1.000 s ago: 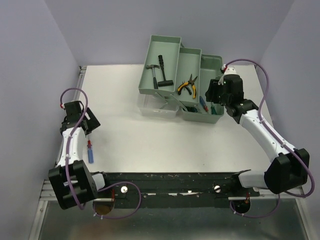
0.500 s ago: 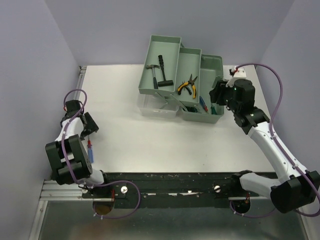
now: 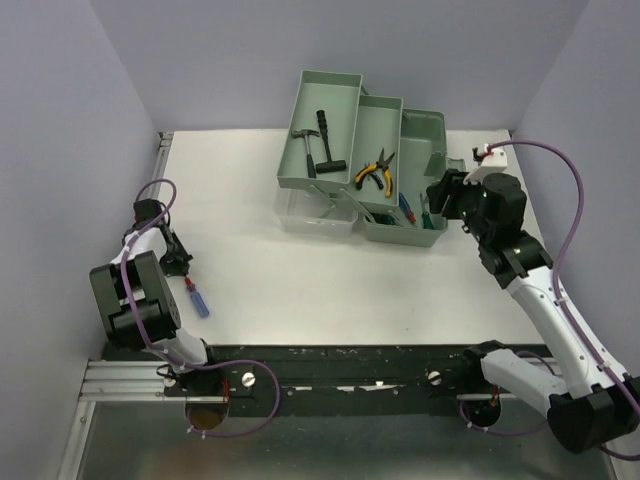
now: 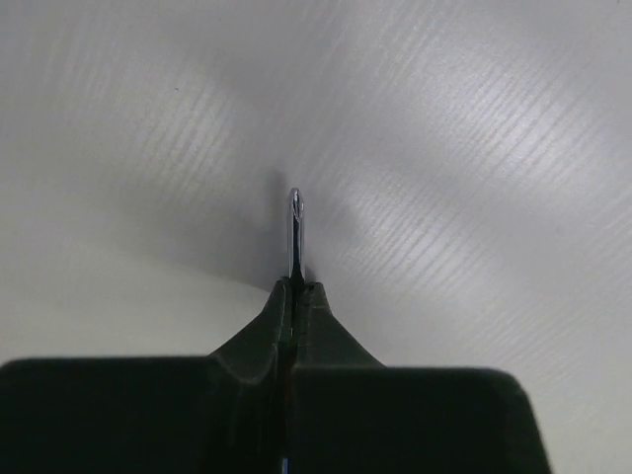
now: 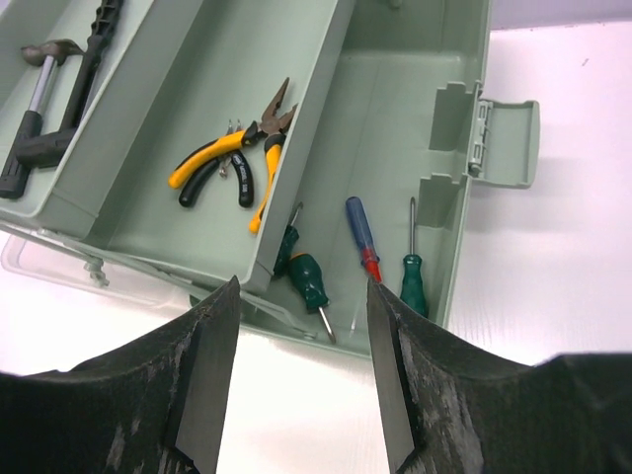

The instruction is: Pack the tool kit

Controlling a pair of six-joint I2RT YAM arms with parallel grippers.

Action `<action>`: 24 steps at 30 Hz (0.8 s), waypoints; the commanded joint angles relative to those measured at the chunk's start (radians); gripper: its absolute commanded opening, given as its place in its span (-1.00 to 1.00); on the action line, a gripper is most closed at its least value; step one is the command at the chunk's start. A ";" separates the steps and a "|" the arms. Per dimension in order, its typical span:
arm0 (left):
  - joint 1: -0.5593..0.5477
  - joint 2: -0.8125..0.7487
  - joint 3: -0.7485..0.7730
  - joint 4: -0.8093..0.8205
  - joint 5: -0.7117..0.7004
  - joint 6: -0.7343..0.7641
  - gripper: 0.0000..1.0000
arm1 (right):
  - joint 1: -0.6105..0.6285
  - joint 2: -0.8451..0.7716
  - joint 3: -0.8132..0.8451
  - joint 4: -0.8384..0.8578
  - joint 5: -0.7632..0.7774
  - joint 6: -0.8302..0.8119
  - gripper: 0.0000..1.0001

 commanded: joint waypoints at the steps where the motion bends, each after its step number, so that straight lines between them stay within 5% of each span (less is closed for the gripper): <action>1: -0.024 -0.016 0.015 -0.017 0.054 0.018 -1.00 | -0.006 -0.077 -0.061 0.007 0.049 -0.008 0.24; 13: -0.113 -0.406 -0.009 0.091 0.284 -0.065 -1.00 | -0.007 -0.169 -0.106 0.000 -0.039 -0.060 0.24; 20: -0.198 -0.561 0.184 0.028 0.371 -0.087 -1.00 | 0.004 -0.164 -0.081 0.121 -0.317 -0.007 0.24; 24: -0.297 -0.556 0.313 -0.024 0.390 -0.060 -1.00 | 0.091 -0.135 -0.048 0.168 -0.342 -0.025 0.24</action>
